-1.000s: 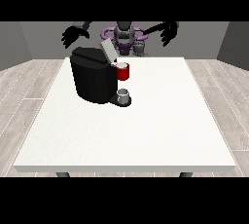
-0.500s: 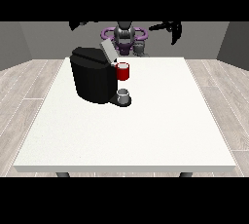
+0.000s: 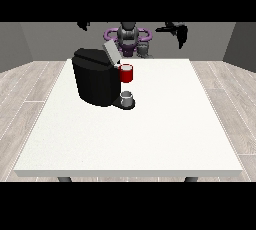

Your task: Insert the coffee pod into the coffee machine and close the lid

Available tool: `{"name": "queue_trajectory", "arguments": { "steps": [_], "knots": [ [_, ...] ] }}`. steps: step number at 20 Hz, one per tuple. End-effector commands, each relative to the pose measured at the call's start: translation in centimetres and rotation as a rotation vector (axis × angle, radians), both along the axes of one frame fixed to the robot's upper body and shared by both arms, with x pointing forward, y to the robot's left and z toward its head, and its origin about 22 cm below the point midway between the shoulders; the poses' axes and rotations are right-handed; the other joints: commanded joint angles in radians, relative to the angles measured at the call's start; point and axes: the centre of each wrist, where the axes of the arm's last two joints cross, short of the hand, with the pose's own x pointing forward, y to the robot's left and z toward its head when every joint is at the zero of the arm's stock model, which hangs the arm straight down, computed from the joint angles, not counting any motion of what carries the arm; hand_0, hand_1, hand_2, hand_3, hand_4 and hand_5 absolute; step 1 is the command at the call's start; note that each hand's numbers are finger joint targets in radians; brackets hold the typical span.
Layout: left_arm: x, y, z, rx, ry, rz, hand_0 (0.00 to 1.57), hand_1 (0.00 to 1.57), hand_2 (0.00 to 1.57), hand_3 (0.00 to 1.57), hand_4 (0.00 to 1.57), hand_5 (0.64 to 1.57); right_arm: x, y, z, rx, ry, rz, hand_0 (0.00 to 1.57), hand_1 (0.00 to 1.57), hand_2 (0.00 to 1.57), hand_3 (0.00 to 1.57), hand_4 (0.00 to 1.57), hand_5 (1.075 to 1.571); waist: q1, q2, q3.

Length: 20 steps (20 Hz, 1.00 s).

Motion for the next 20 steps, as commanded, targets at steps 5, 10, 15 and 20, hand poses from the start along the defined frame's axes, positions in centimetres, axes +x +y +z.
{"name": "queue_trajectory", "arguments": {
  "steps": [5, 10, 15, 20],
  "knots": [
    [-2.0, -1.2, 0.9, -0.032, -0.027, 0.014, 0.0, 0.0, 0.0, 0.0, 0.1, 1.571, 2.3, 1.7, 0.7, -0.018, 0.01, 0.039, 0.0, 0.0, 0.0, 0.0, 0.0, 1.571, 0.035, 0.052, 0.0002],
    [-3.1, -0.9, 2.0, -0.067, -0.073, -0.001, 0.0, 0.0, 0.0, 0.0, 0.0, 1.571, 3.8, 0.3, 0.5, 0.024, -0.041, 0.004, 0.0, 0.0, 0.0, 0.0, 0.0, 1.571, 0.072, 0.127, 0.0003],
    [-5.0, 1.5, 1.8, -0.046, -0.104, 0.061, 0.0, 0.0, 0.0, 0.0, 0.0, 1.571, 4.1, 1.7, 0.0, 0.041, -0.01, 0.068, 0.0, 0.0, 0.0, 0.0, 0.0, 1.571, 0.008, 0.158, 0.0001],
    [-3.6, 0.4, 5.0, -0.029, -0.115, 0.004, 0.0, 0.0, 0.0, 0.0, 0.0, 1.571, 6.7, 1.2, 1.7, 0.021, -0.031, 0.034, 0.0, 0.0, 0.0, 0.0, 0.0, 1.571, 0.065, 0.216, 0.0003]
  ]
}}
